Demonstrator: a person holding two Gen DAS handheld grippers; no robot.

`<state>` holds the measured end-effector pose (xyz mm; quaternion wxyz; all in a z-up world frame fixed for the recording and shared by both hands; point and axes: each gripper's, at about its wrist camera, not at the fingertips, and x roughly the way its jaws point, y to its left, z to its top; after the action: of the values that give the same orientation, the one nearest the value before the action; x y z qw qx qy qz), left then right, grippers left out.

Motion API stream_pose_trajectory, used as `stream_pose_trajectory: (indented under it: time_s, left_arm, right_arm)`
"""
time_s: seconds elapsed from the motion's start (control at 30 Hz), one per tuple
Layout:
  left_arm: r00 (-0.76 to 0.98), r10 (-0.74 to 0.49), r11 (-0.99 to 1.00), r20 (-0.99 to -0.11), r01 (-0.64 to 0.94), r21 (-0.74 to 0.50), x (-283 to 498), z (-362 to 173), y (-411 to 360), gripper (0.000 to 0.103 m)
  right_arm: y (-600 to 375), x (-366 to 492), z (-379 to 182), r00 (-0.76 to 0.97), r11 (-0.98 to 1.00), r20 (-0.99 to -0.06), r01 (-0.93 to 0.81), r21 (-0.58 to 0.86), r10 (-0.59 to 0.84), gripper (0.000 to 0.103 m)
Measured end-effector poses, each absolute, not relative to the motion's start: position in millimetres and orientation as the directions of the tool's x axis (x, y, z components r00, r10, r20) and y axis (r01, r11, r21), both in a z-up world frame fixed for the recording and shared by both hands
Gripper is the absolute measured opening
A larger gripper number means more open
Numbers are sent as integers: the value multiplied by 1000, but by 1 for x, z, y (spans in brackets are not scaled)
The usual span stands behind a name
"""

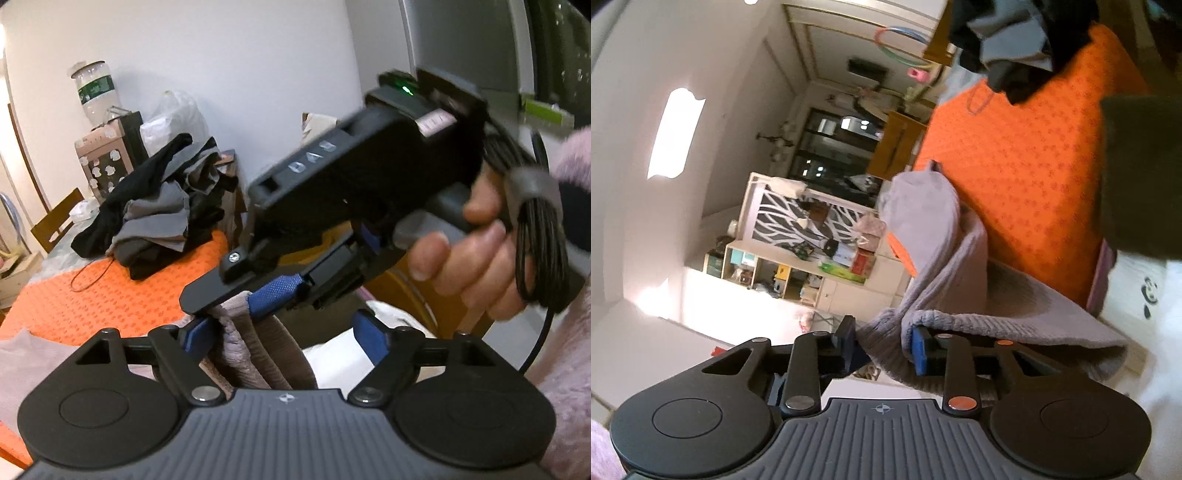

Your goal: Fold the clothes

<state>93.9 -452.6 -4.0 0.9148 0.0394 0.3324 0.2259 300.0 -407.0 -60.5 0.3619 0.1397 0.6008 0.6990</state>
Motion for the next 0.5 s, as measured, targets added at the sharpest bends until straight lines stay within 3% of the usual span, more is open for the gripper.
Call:
stream_pose_trajectory:
  time_s: [0.1,0.13,0.27,0.5]
  left_arm:
    - [675,437,896,-594,-385,221,95,-3,-453,84]
    - [680,440,895,-587,-388,221,91,0,-454,84]
    - [672,475,871,-569,-449,197,70,5,-448,85]
    - [543,606,680,-581,-733,25,3,12,-396,85]
  right_arm:
    - [-406,306,-57,-680,18,-279,-364,931,678,21]
    - [-406,308,-56,-670,26,-290,-375,927,683,13]
    - [-404,319,-53,-639,55,-327,-407,912,697,12]
    - [-400,357,-34,-581,68,-226,-281,957,782,12]
